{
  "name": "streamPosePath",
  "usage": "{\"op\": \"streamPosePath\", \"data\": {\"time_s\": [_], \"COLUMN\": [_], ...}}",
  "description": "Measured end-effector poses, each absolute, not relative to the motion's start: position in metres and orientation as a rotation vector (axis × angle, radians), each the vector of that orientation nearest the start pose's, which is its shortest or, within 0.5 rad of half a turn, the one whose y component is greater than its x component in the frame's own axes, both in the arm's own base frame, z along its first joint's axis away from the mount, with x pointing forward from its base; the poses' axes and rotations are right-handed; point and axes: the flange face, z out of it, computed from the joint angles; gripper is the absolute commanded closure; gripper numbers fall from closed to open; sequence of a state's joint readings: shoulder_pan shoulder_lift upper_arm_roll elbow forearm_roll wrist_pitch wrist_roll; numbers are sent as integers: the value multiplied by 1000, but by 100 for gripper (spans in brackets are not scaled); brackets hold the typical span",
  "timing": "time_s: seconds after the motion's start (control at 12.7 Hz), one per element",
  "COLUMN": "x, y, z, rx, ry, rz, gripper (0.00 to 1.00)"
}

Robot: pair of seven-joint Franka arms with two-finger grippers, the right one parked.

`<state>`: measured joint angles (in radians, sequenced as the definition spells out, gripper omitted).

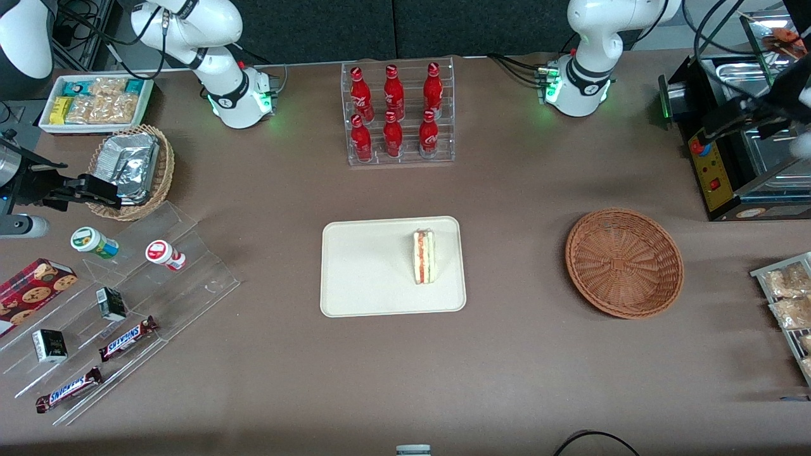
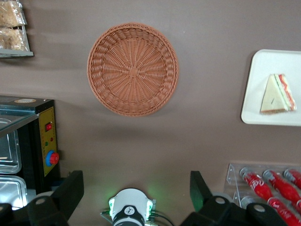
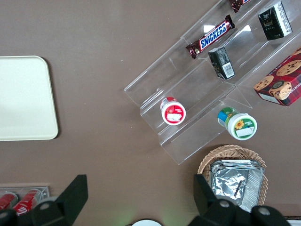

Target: Place sandwich from basket to tray

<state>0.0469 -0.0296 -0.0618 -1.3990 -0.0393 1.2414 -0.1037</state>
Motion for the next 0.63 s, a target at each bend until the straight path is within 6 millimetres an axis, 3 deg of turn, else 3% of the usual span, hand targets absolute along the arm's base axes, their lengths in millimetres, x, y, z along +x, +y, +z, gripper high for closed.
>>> {"op": "streamPosePath", "data": {"time_s": [0.32,0.63], "x": [483,486], "y": [-7,-16], "z": [687,687], "rx": [-3171,-3174], "ry": [-77,-35], "rz": [235,207], "gripper": [0,0]}}
